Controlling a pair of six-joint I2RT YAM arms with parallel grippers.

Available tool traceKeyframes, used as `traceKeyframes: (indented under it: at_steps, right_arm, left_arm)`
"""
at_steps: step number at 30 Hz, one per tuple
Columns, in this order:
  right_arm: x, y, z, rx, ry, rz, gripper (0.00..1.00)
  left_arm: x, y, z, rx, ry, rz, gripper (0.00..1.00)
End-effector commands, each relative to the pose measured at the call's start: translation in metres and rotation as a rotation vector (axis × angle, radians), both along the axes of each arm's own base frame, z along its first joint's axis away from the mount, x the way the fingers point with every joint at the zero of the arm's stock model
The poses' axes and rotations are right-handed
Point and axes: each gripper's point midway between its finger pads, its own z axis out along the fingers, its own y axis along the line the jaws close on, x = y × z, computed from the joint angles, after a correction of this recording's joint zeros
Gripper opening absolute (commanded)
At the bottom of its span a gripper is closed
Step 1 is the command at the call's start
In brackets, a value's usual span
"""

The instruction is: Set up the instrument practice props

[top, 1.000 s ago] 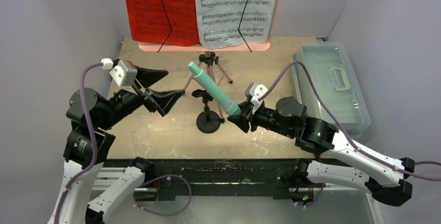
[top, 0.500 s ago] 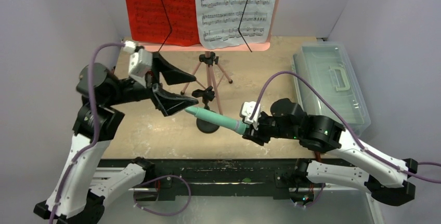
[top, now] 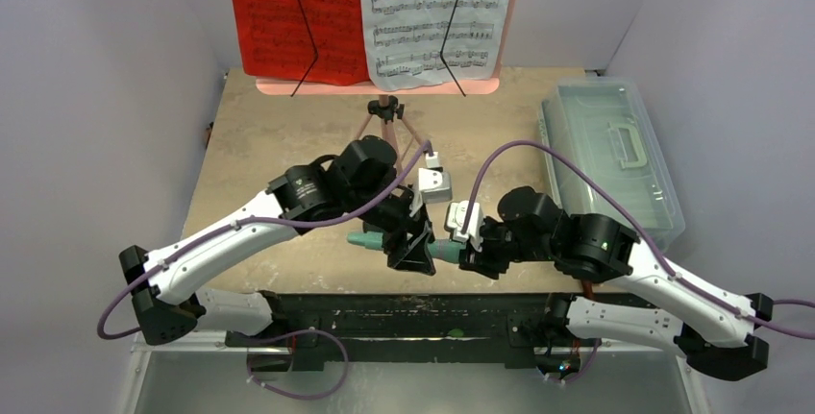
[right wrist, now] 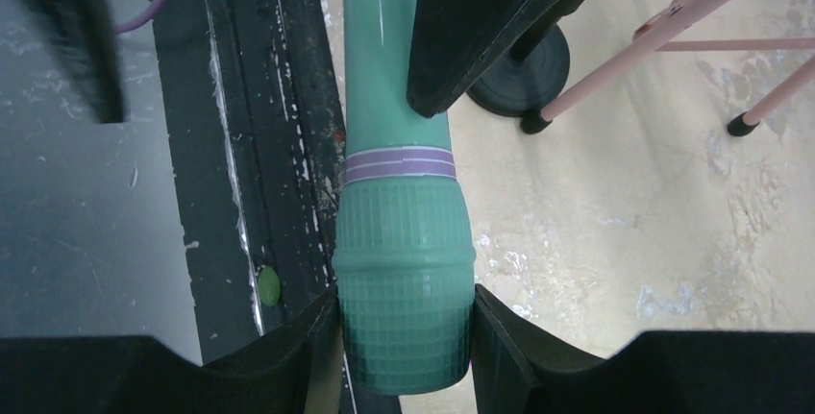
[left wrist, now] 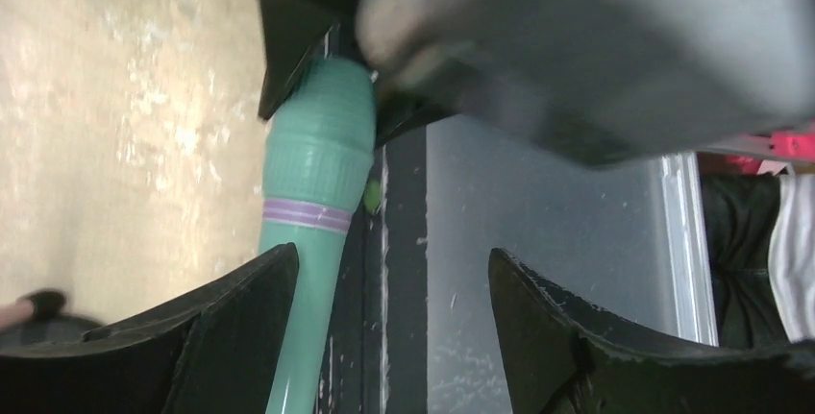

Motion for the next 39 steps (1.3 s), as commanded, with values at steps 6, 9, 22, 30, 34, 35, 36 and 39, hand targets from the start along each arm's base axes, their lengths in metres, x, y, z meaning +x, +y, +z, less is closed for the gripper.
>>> traceKeyframes:
  at_steps: [6,9,22,30,34,35,36,39]
  right_arm:
    - [-0.005,0.000,0.033,0.073,-0.062,0.060,0.00]
    - [-0.007,0.003,0.035,0.090,-0.069,0.088,0.00]
    - [-0.014,0.024,0.056,0.287,-0.117,0.155,0.00]
    - [0.001,0.033,0.088,0.564,-0.078,-0.050,0.61]
    - [0.006,0.028,0.128,1.021,0.032,-0.194,0.88]
    - [0.005,0.026,0.130,1.115,0.075,-0.208,0.91]
    - [0.003,0.025,0.137,1.205,0.123,-0.210,0.94]
    - [-0.003,0.026,0.158,1.380,0.209,-0.159,0.96]
  left_arm:
    - [0.017,0.016,-0.039,0.185,-0.119,0.004,0.73]
    - [0.021,0.012,-0.038,0.158,-0.133,0.024,0.73]
    - [0.012,0.007,-0.038,0.076,-0.151,-0.041,0.65]
    - [0.032,0.017,0.008,-0.106,-0.330,0.138,0.00]
    - [0.038,0.020,0.040,-0.274,-0.377,0.242,0.00]
    - [0.038,0.020,0.047,-0.308,-0.376,0.257,0.00]
    - [0.038,0.021,0.053,-0.337,-0.379,0.267,0.00]
    - [0.041,0.023,0.064,-0.385,-0.384,0.314,0.00]
